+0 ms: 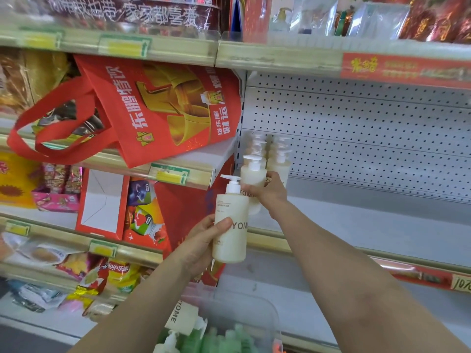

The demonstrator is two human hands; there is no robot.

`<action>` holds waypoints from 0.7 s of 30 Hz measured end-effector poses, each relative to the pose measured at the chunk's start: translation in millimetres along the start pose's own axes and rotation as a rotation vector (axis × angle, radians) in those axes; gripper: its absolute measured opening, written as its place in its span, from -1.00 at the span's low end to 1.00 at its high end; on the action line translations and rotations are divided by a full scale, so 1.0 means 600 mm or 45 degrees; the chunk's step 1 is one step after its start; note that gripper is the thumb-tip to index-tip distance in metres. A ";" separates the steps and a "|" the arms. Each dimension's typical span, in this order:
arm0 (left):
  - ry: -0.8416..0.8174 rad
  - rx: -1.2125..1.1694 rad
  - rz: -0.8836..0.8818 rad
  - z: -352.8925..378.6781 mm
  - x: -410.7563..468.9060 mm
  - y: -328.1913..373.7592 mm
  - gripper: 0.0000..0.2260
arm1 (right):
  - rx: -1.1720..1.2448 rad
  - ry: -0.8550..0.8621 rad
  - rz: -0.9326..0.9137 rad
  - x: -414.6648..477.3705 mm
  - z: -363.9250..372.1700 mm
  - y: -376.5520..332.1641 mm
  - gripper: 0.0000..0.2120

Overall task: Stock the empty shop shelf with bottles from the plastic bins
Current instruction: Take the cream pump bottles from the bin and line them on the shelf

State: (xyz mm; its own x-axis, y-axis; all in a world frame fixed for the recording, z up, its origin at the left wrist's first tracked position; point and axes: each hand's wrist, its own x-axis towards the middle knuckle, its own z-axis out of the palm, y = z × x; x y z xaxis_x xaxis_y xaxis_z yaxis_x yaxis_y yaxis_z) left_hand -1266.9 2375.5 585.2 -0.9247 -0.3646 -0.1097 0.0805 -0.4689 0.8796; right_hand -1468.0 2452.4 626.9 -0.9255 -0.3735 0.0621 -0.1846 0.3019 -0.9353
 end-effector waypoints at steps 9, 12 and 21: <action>-0.109 -0.037 0.015 0.021 -0.006 0.016 -0.57 | 0.265 -0.060 0.156 -0.036 -0.037 -0.004 -0.55; -0.139 -0.046 0.034 0.043 0.001 0.022 -0.54 | 0.428 -0.283 0.253 -0.069 -0.069 -0.012 -0.52; -0.189 0.038 0.098 0.118 0.041 0.022 -0.62 | 0.327 -0.625 0.055 -0.118 -0.149 -0.026 -0.46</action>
State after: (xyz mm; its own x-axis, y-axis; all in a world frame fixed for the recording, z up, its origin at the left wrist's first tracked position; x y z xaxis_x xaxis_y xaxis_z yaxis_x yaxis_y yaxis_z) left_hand -1315.1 2417.1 626.9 -0.9612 -0.2747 0.0261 0.1442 -0.4194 0.8963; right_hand -1429.3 2552.4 668.4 -0.6565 -0.7489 -0.0902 -0.0068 0.1255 -0.9921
